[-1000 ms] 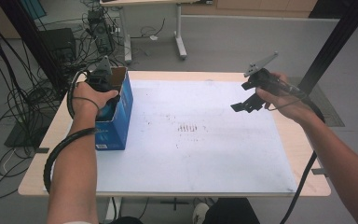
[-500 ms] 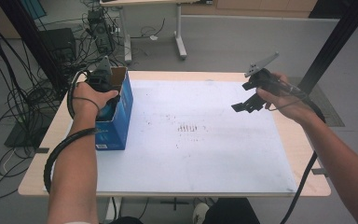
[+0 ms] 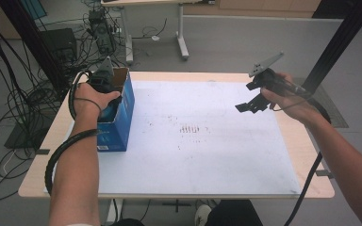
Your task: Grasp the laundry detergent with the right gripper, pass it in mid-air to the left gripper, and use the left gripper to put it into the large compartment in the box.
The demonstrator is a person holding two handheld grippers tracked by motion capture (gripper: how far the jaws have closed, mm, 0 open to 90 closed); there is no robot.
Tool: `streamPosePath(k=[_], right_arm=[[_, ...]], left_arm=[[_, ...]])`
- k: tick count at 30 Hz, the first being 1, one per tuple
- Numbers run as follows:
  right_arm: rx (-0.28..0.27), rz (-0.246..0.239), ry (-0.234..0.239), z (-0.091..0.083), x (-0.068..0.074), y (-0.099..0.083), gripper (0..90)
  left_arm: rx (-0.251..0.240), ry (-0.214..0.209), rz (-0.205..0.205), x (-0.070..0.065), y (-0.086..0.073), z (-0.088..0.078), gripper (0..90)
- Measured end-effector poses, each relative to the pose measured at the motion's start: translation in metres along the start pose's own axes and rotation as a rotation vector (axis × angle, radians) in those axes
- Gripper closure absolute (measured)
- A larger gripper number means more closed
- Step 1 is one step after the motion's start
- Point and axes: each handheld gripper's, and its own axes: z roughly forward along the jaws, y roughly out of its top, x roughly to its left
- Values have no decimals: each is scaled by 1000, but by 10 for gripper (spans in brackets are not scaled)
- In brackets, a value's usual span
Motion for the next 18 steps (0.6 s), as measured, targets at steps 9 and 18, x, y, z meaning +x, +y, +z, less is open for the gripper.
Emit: streamPosePath(k=[9,18], right_arm=[[-2,1,1,0,0,0,3],[-7,-3,-2,-1,1,1,4]], left_arm=[[-6,-7,0,2,-1,0,354],[-12,3,11,2,-2,-6,326]])
